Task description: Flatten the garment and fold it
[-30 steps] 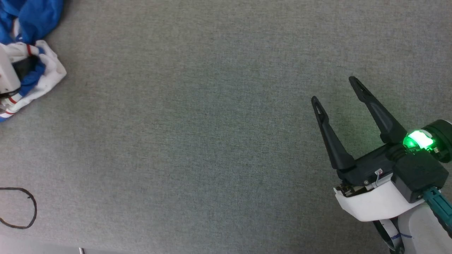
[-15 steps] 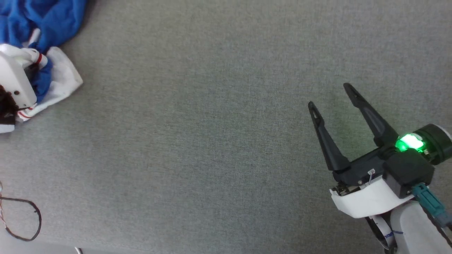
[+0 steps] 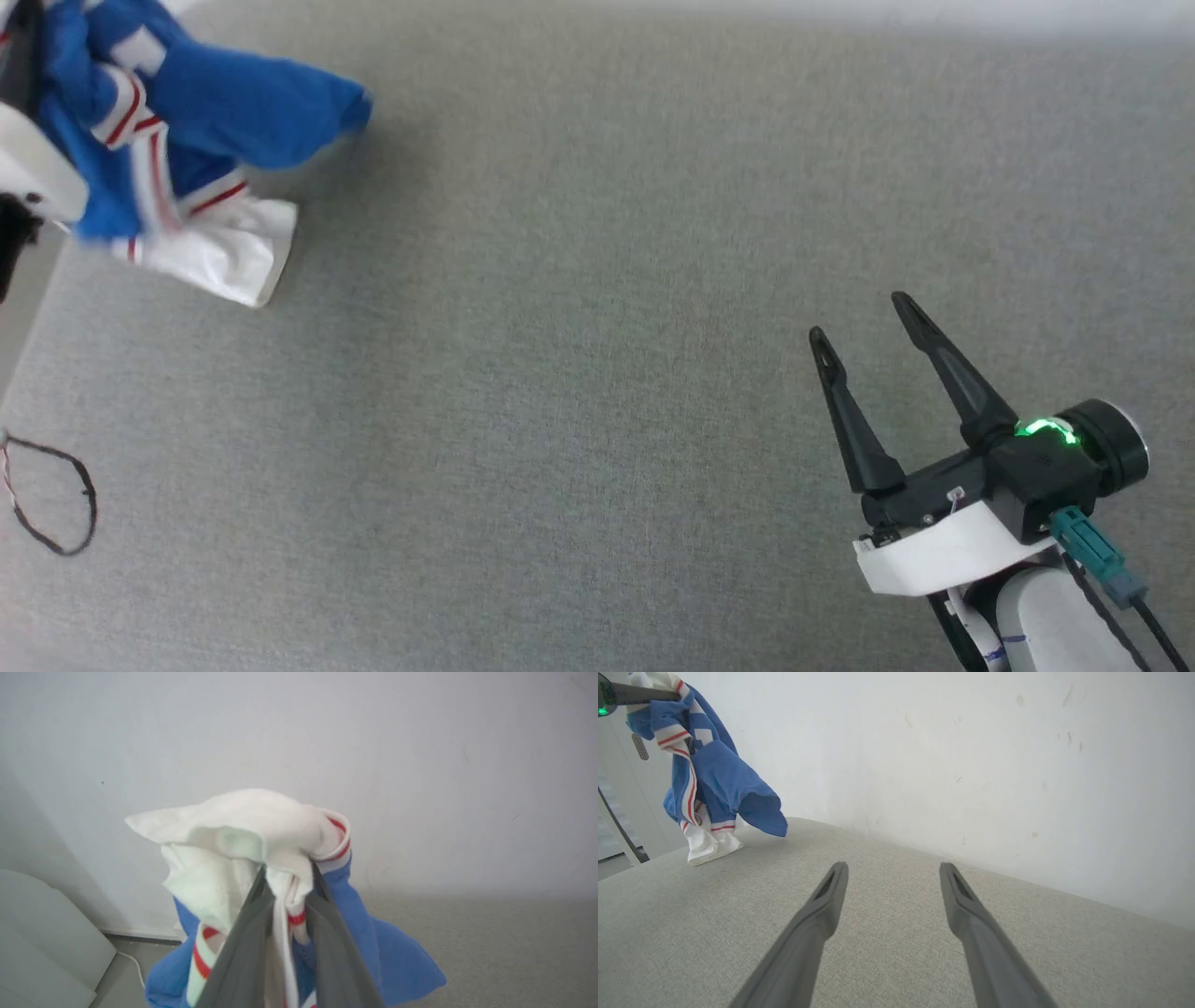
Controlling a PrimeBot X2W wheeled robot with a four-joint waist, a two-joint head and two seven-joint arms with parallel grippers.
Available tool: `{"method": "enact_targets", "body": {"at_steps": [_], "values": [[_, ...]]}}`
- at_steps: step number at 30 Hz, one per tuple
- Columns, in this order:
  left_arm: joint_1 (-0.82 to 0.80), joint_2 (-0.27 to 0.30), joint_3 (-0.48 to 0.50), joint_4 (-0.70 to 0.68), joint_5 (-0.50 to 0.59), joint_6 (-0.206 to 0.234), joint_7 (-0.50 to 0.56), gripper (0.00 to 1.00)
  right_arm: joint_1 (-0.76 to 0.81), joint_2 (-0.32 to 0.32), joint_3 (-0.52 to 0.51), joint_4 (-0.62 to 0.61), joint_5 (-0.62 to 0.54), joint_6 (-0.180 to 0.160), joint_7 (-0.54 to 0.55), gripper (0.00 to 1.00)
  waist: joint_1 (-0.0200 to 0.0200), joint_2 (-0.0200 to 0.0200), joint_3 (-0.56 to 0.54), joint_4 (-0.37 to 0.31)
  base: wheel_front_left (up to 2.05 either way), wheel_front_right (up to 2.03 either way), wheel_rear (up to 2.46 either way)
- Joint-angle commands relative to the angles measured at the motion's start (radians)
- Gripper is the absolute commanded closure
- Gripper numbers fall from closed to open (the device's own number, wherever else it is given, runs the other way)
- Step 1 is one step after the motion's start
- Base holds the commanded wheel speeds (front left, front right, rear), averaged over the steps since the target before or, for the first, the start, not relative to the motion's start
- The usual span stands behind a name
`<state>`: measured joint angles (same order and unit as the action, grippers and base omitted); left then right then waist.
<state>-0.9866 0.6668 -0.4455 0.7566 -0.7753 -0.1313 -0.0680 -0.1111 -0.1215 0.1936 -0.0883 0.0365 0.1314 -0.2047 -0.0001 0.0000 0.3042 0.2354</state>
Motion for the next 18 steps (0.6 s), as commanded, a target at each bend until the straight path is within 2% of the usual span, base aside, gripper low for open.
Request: {"method": "enact_targets", "body": {"at_steps": [1, 5, 11, 18], "values": [[-0.013, -0.008, -0.009, -0.034, 0.02, 0.001, -0.042, 1.0, 0.012, 0.008, -0.01, 0.01, 0.004, -0.001, -0.009, 0.0, 0.0001, 0.0, -0.099, -0.008, 0.0, 0.0, 0.0], [-0.021, -0.038, -0.03, -0.135, 0.047, 0.001, -0.102, 1.0, 0.026, 0.024, -0.033, 0.036, 0.008, -0.001, -0.021, 0.0, 0.0001, 0.0, -0.146, -0.023, 0.0, 0.0, 0.0], [-0.019, -0.082, -0.075, -0.301, 0.066, 0.006, -0.09, 1.0, 0.034, 0.041, -0.066, 0.068, 0.018, -0.001, -0.035, 0.0, 0.0001, 0.0, -0.202, -0.073, 0.0, 0.0, 0.0], [0.01, -0.196, -0.135, -0.464, 0.037, 0.029, -0.039, 1.0, 0.035, 0.052, -0.118, 0.076, 0.012, -0.001, -0.042, 0.0, 0.0001, 0.0, -0.227, -0.165, 0.0, 0.0, 0.0]]}}
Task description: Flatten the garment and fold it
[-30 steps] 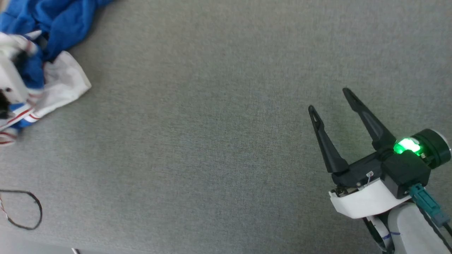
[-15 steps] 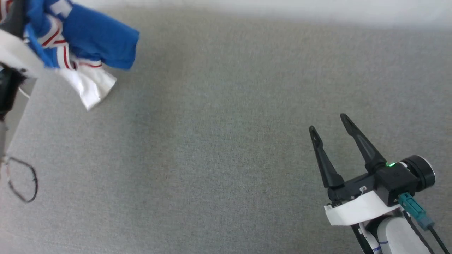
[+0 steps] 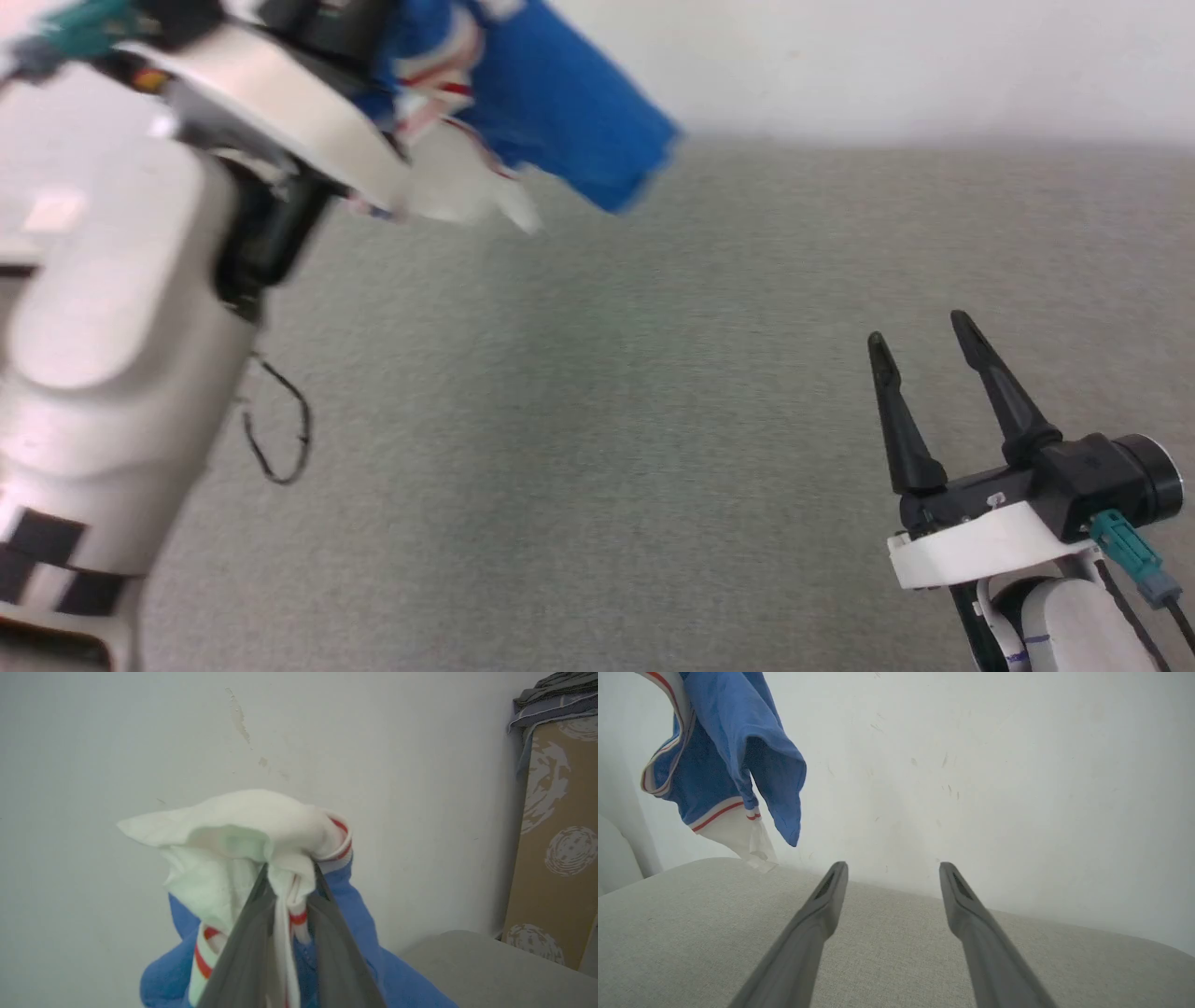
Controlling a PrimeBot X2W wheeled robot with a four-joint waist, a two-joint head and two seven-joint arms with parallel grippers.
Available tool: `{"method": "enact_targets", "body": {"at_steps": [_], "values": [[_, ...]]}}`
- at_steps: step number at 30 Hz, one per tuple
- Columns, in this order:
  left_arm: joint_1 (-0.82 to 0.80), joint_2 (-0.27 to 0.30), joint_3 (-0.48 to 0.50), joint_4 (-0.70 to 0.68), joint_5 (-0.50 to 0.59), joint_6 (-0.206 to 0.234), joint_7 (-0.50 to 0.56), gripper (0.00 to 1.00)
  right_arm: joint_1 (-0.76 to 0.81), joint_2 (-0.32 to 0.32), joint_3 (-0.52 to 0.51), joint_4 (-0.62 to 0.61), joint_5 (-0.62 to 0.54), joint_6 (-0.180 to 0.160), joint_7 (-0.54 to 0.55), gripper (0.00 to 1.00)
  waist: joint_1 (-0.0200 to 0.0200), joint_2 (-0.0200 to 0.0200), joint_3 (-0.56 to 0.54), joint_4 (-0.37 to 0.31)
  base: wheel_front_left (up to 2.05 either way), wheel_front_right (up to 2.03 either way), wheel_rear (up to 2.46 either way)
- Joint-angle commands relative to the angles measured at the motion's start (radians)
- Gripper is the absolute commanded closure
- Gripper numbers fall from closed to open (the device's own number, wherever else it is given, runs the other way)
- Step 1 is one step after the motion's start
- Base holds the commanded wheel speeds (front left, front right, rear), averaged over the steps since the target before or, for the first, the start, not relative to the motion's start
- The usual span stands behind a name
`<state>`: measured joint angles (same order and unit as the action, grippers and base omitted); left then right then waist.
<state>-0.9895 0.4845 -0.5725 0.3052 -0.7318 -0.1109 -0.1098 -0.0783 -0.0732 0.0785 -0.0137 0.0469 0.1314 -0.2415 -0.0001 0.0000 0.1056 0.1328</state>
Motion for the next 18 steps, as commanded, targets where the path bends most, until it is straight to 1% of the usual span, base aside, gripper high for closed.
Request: {"method": "enact_targets", "body": {"at_steps": [1, 7, 10, 13, 15, 18], "values": [[0.02, -0.029, -0.018, -0.029, -0.007, 0.013, 0.008, 1.0, -0.001, 0.005, -0.004, 0.002, 0.001, -0.001, -0.006, 0.0, 0.0001, 0.0, -0.029, -0.084, 0.0, 0.0, 0.0], [0.059, -0.138, -0.078, -0.086, -0.01, 0.041, 0.001, 1.0, -0.014, 0.011, -0.028, 0.003, 0.0, -0.001, -0.01, 0.0, 0.0001, 0.0, -0.014, -0.195, 0.0, 0.0, 0.0], [0.085, -0.195, -0.096, -0.065, -0.009, 0.059, -0.035, 1.0, -0.007, 0.015, -0.043, 0.006, 0.001, -0.001, -0.012, 0.0, 0.0001, 0.0, -0.007, -0.237, 0.0, 0.0, 0.0], [0.128, -0.243, -0.112, -0.022, -0.018, 0.072, -0.069, 1.0, 0.001, 0.018, -0.051, 0.004, 0.002, -0.001, -0.013, 0.0, 0.0001, 0.0, 0.009, -0.265, 0.0, 0.0, 0.0], [0.169, -0.258, -0.124, 0.026, -0.025, 0.076, -0.081, 1.0, 0.003, 0.019, -0.051, 0.001, 0.004, -0.001, -0.015, 0.0, 0.0001, 0.0, 0.023, -0.274, 0.0, 0.0, 0.0], [0.238, -0.258, -0.148, 0.124, -0.028, 0.071, -0.09, 1.0, 0.003, 0.02, -0.047, 0.001, 0.007, -0.001, -0.016, 0.0, 0.0001, 0.0, 0.046, -0.275, 0.0, 0.0, 0.0]]}}
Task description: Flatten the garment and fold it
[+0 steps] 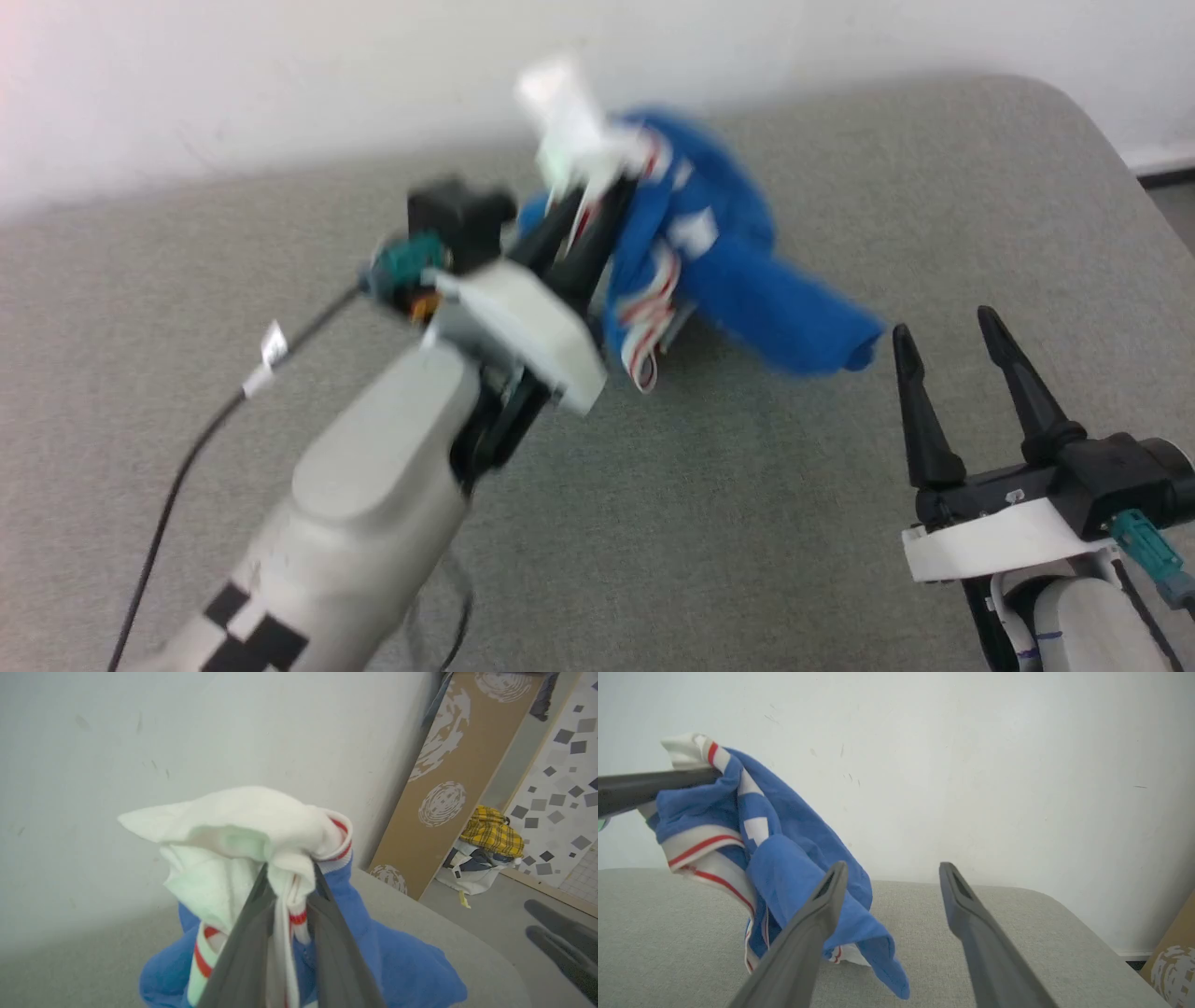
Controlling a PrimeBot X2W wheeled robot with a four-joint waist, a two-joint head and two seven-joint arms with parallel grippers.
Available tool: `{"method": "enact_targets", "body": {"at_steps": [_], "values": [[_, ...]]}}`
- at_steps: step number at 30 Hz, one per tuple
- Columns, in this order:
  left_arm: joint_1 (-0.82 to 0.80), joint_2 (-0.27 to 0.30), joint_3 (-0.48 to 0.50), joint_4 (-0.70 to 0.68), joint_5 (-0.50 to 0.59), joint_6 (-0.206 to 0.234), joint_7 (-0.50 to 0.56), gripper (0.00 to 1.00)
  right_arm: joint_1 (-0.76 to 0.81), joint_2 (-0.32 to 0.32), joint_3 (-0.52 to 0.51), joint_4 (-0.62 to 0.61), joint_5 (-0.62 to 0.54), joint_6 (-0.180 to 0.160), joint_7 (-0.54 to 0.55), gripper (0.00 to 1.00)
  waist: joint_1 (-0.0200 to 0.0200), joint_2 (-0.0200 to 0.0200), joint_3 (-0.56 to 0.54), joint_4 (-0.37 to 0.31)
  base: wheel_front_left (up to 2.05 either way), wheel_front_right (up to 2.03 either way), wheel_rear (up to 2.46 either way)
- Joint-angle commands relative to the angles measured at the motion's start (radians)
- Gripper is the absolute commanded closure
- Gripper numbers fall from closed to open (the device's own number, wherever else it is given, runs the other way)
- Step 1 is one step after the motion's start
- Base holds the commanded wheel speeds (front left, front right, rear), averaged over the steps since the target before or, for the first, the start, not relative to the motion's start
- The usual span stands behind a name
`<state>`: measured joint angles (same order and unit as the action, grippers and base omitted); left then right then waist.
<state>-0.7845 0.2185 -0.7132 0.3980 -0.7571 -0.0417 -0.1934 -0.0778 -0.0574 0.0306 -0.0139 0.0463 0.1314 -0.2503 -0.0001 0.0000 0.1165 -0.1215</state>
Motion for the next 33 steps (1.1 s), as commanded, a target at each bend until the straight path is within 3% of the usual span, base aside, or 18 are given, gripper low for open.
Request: {"method": "enact_targets", "body": {"at_steps": [1, 7, 8, 9, 10, 19, 28, 33], "values": [[0.059, 0.013, -0.017, 0.07, -0.003, 0.0, -0.006, 1.0, 0.003, 0.005, 0.005, 0.002, 0.008, -0.001, -0.008, 0.0, 0.0001, 0.0, 0.043, -0.02, 0.0, 0.0, 0.0], [0.154, 0.035, -0.054, 0.27, 0.016, 0.009, -0.019, 1.0, -0.004, 0.006, 0.029, 0.011, 0.012, -0.001, -0.009, 0.0, 0.0001, 0.0, 0.086, 0.008, 0.0, 0.0, 0.0], [0.158, 0.034, -0.057, 0.295, 0.021, 0.014, -0.024, 0.93, -0.005, 0.006, 0.031, 0.014, 0.011, -0.001, -0.009, 0.0, 0.0001, 0.0, 0.09, 0.016, 0.0, 0.0, 0.0], [0.159, 0.032, -0.062, 0.316, 0.03, 0.017, -0.03, 0.09, -0.006, 0.006, 0.035, 0.017, 0.01, -0.001, -0.01, 0.0, 0.0001, 0.0, 0.092, 0.023, 0.0, 0.0, 0.0], [0.158, 0.028, -0.065, 0.333, 0.037, 0.019, -0.036, 0.0, -0.006, 0.006, 0.038, 0.02, 0.009, -0.001, -0.01, 0.0, 0.0001, 0.0, 0.093, 0.031, 0.0, 0.0, 0.0], [0.152, 0.01, -0.017, 0.343, 0.093, 0.045, -0.067, 0.0, 0.001, 0.004, 0.053, 0.063, 0.005, -0.001, -0.01, 0.0, 0.0001, 0.0, 0.033, 0.086, 0.0, 0.0, 0.0], [0.332, 0.06, 0.148, 0.066, 0.277, 0.143, -0.068, 0.0, 0.04, -0.007, 0.071, 0.102, 0.031, -0.001, -0.01, 0.0, 0.0001, 0.0, -0.088, 0.133, 0.0, 0.0, 0.0], [0.481, 0.088, 0.234, -0.115, 0.373, 0.165, -0.068, 0.0, 0.064, -0.005, 0.067, 0.107, 0.038, -0.001, -0.011, 0.0, 0.0001, 0.0, -0.125, 0.154, 0.0, 0.0, 0.0]]}}
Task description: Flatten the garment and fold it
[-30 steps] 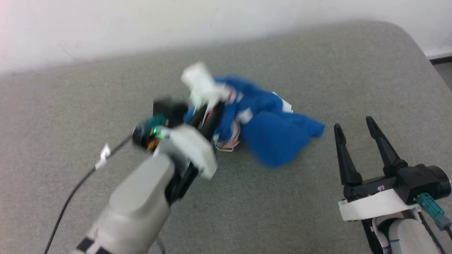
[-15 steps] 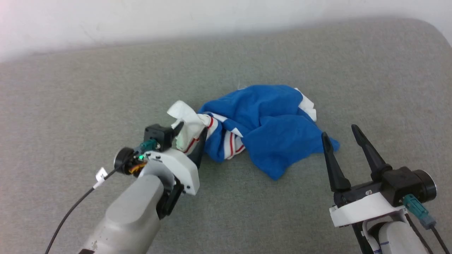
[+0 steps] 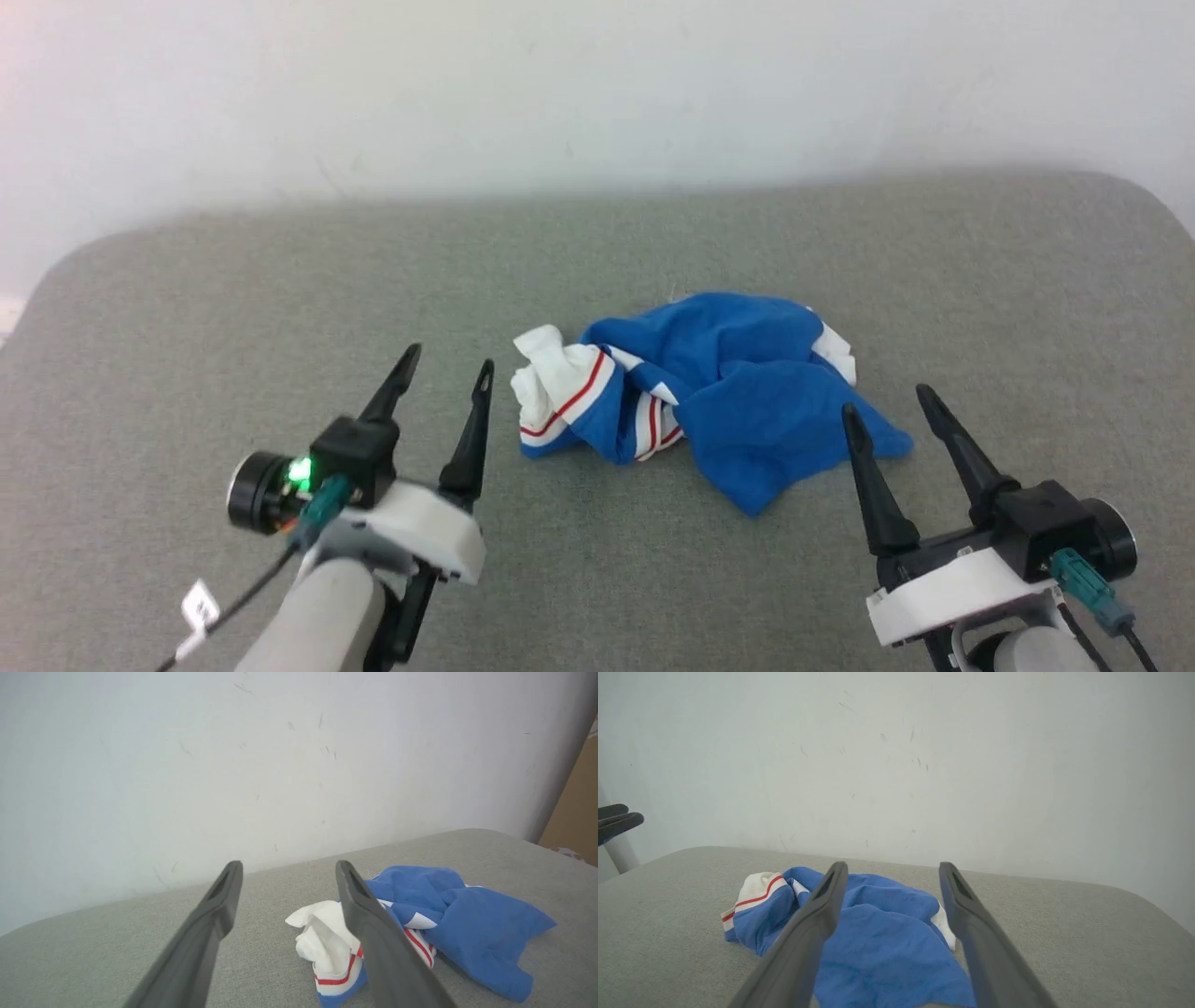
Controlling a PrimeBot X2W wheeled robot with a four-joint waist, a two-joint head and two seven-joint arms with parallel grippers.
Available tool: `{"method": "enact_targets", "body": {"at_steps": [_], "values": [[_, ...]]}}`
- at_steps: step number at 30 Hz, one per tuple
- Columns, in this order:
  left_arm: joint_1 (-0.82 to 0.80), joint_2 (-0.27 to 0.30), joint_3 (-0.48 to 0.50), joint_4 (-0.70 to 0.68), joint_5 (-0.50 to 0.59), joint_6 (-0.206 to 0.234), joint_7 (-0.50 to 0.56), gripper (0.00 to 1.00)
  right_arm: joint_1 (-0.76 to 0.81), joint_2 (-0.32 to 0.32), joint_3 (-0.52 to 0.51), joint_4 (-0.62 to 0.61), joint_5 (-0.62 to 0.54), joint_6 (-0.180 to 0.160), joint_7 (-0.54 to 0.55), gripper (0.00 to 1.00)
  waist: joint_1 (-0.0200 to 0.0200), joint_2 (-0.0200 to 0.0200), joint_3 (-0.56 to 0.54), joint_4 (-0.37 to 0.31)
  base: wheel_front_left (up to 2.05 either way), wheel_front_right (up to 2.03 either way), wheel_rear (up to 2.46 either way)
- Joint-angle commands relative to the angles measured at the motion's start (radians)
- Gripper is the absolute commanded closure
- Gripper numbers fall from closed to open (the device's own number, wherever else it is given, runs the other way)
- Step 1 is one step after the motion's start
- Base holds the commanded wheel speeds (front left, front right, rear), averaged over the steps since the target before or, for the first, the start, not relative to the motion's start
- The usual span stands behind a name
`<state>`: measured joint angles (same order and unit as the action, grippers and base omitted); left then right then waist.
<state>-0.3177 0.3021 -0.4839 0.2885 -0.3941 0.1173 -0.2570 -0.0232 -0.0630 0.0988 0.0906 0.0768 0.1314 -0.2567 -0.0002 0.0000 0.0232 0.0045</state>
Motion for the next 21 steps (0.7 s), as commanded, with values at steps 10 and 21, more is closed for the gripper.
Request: {"method": "enact_targets", "body": {"at_steps": [10, 21], "values": [[0.275, -0.028, 0.137, -0.241, 0.163, 0.037, -0.005, 0.0, 0.048, 0.007, -0.001, -0.008, 0.021, -0.001, -0.005, 0.0, 0.0002, 0.0, -0.046, 0.044, 0.0, 0.0, 0.0], [0.388, -0.153, 0.285, -0.262, 0.158, -0.035, -0.005, 0.0, 0.073, 0.011, -0.004, 0.024, 0.025, -0.001, -0.005, 0.0, 0.0002, 0.0, -0.05, 0.047, 0.0, 0.0, 0.0]]}}
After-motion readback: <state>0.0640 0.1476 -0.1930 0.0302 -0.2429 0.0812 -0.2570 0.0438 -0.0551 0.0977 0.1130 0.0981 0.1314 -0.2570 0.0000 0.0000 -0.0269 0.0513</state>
